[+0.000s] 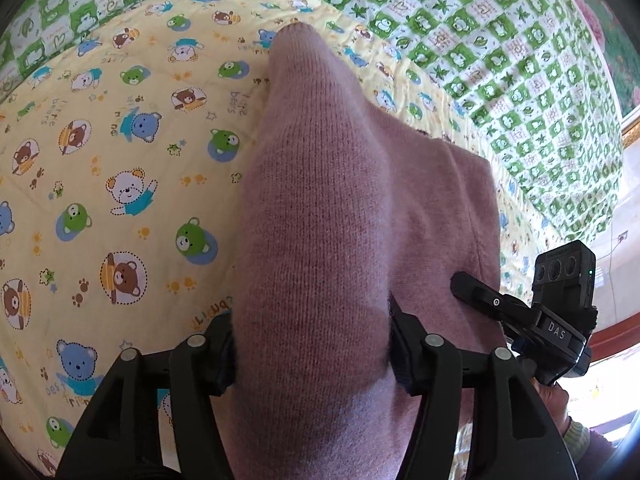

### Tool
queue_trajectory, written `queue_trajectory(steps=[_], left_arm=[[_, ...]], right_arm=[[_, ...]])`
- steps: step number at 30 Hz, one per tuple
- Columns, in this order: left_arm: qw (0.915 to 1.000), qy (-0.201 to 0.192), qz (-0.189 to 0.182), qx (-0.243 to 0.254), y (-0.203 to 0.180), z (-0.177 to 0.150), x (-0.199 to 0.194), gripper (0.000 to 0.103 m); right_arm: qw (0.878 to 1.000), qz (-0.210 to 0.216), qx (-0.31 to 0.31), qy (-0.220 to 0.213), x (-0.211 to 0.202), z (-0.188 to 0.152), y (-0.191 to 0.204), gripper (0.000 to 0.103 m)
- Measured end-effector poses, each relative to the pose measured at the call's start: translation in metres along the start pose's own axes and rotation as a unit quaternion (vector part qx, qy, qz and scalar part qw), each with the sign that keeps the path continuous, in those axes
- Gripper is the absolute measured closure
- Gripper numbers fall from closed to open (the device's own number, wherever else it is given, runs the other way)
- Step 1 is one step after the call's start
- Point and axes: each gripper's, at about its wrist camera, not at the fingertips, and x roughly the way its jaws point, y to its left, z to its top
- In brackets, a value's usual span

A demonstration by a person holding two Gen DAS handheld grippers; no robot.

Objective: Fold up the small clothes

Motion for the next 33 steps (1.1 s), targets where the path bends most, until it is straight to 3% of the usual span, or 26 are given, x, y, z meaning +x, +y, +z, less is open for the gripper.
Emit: queue_trajectory(steps=[5,10,22,27,33], left_arm=[[1.0000,0.007,-0.001,-0.006,0.007,0.000,0.003,0.029],[0.9997,0.013,-0.007,-0.017,0.012,-0.001,-0.001,0.026],[0.9998,0.016,-0.003,-0.012,0.026,-0.028,-0.035,0.026],[0.9996,0.028,0.006,-0.009,0.042,-0.047,-0.043,0.026],[0.9991,0.040,0.009,-0.008,0.053,-0.063,-0.045,0.026]], right_arm=[[1.000,-0.018,0.002,0.000,0.004,-0.002,-0.007,0.046],[0.999,-0.031,0.010,-0.001,0.000,-0.002,-0.003,0.039],[0.995,-0.081,0.006,-0.052,-0.053,-0.027,0.016,0.037],[0.992,-0.097,-0.031,-0.080,-0.078,-0.049,0.036,0.037],[0.986,-0.119,-0.103,-0.045,-0.082,-0.087,0.062,0.040]])
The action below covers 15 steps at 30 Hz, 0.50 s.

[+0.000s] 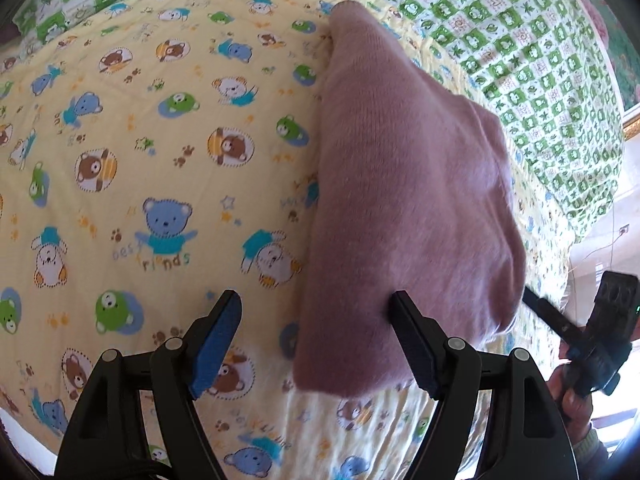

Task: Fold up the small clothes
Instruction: 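Lower the folded bundle onto the quilt and open both grippers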

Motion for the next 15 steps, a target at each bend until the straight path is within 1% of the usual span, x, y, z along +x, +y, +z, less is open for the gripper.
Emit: queue_trajectory(steps=[2,4,5,6,7,8,9,10,12,15], left_arm=[[1.0000,0.000,0.001,0.004,0.000,-0.002,0.001,0.026],[1.0000,0.001,0.002,0.007,0.001,-0.006,0.001,0.027],[1.0000,0.003,0.003,0.009,0.001,-0.006,0.002,0.029],[0.9999,0.005,0.002,0.013,0.001,-0.007,0.004,0.031],[0.9998,0.007,0.001,0.018,0.000,-0.008,0.004,0.037],[0.9997,0.010,0.000,0.024,-0.001,-0.007,0.005,0.048],[0.9993,0.015,-0.005,0.033,-0.004,-0.008,0.006,0.054],[0.9991,0.018,-0.009,0.038,-0.007,-0.008,0.006,0.065],[0.9984,0.015,-0.001,0.054,-0.013,-0.009,0.004,0.067],[0.9980,0.016,0.001,0.061,-0.015,-0.011,0.005,0.069]], right_arm=[[1.000,-0.014,-0.012,0.026,0.008,-0.014,0.003,0.047],[0.999,-0.023,-0.008,0.044,0.016,-0.024,0.000,0.060],[0.999,-0.022,0.002,0.048,0.020,-0.027,-0.003,0.064],[0.999,-0.019,0.008,0.048,0.022,-0.030,-0.007,0.071],[0.999,-0.016,0.015,0.049,0.025,-0.031,-0.010,0.082],[0.998,-0.013,0.017,0.051,0.026,-0.033,-0.011,0.089],[0.998,-0.005,0.020,0.055,0.027,-0.032,-0.012,0.091],[0.998,-0.007,0.013,0.056,0.027,-0.032,-0.010,0.093],[0.999,-0.016,-0.012,0.051,0.017,-0.028,-0.003,0.094],[1.000,-0.014,-0.020,0.013,-0.012,-0.019,0.004,0.095]])
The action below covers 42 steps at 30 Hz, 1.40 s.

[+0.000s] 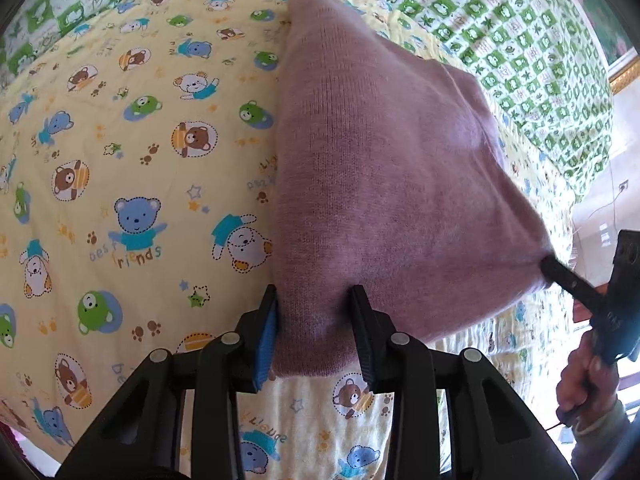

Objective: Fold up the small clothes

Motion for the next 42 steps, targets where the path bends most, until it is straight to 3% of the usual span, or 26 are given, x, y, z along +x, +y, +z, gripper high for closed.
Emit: queue_trajectory(steps=[3,7,10,15,22,25,31,36,40,42], left_arm=[[1.0000,0.002,-0.002,0.000,0.002,-0.002,0.002,0.069],[1.0000,0.008,-0.004,-0.001,0.002,-0.001,0.007,0.068],[0.9999,0.009,-0.003,-0.004,0.000,0.001,0.008,0.065],[0.9999,0.007,0.000,-0.010,-0.001,-0.004,0.002,0.054],[0.9999,0.002,0.007,-0.009,0.009,-0.009,-0.010,0.051],[0.9998,-0.009,0.018,0.000,0.010,-0.011,-0.018,0.050],[0.9969,-0.053,0.050,0.030,0.003,-0.019,-0.038,0.038],[0.9959,-0.056,0.056,0.043,-0.002,-0.028,-0.042,0.035],[0.9948,-0.057,0.063,0.057,-0.007,-0.035,-0.042,0.035],[0.9935,-0.061,0.069,0.067,-0.011,-0.039,-0.045,0.034]], right_arm=[[1.000,-0.020,-0.010,0.002,-0.006,0.001,-0.007,0.095],[0.998,-0.051,0.005,0.038,0.024,-0.011,-0.029,0.095],[0.997,-0.060,0.027,0.048,0.042,-0.020,-0.040,0.095],[0.995,-0.085,0.030,0.038,0.037,-0.016,-0.038,0.093],[0.996,-0.089,0.014,0.007,0.006,-0.008,-0.015,0.062],[0.997,-0.078,0.020,-0.013,-0.007,-0.008,-0.007,0.062],[0.998,-0.058,-0.007,-0.017,-0.006,-0.008,0.021,0.057],[0.999,-0.029,-0.014,-0.010,0.009,-0.015,0.035,0.053],[1.000,-0.023,-0.002,-0.005,0.031,-0.008,0.026,0.049],[0.999,-0.047,0.023,0.012,0.045,-0.005,0.010,0.049]])
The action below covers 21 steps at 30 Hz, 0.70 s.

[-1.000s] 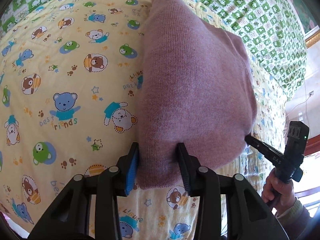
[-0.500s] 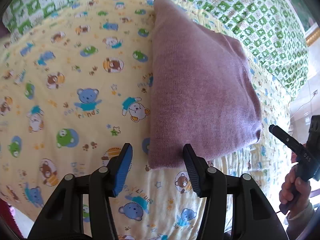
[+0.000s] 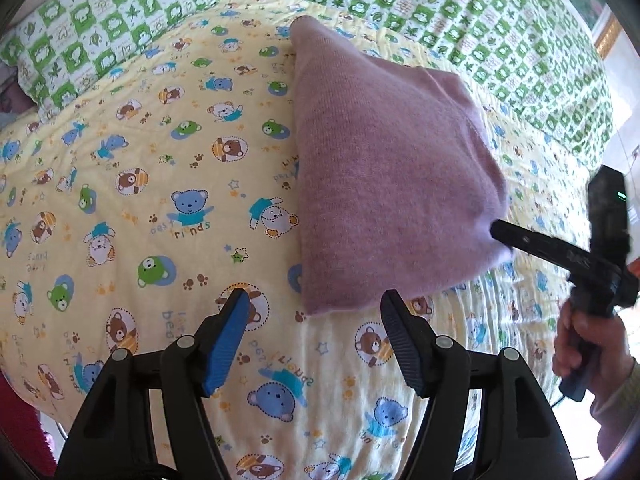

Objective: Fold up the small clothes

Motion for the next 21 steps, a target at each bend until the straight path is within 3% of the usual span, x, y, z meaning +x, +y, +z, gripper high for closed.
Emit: queue_trajectory(steps=[1,4,8,13,21], left_arm=[[1.0000,-0.002,0.002,0.005,-0.001,0.001,0.000,0.033],[0.9997,-0.012,0.012,0.020,-0.003,0.000,-0.006,0.033],[0.9987,-0.035,0.024,0.029,-0.005,0.000,-0.017,0.029],[0.9971,-0.052,0.038,0.041,-0.007,-0.003,-0.024,0.025],[0.9949,-0.064,0.058,0.053,-0.012,-0.024,-0.024,0.021]], right_arm=[[1.000,-0.013,0.018,0.005,0.006,0.000,-0.011,0.049],[0.999,0.001,0.051,-0.006,0.006,-0.002,-0.024,0.049],[0.999,0.003,0.036,-0.020,-0.010,-0.004,-0.008,0.049],[0.998,-0.014,0.000,-0.058,-0.033,-0.013,0.017,0.028],[0.994,-0.062,-0.055,-0.071,-0.044,-0.046,0.040,0.017]])
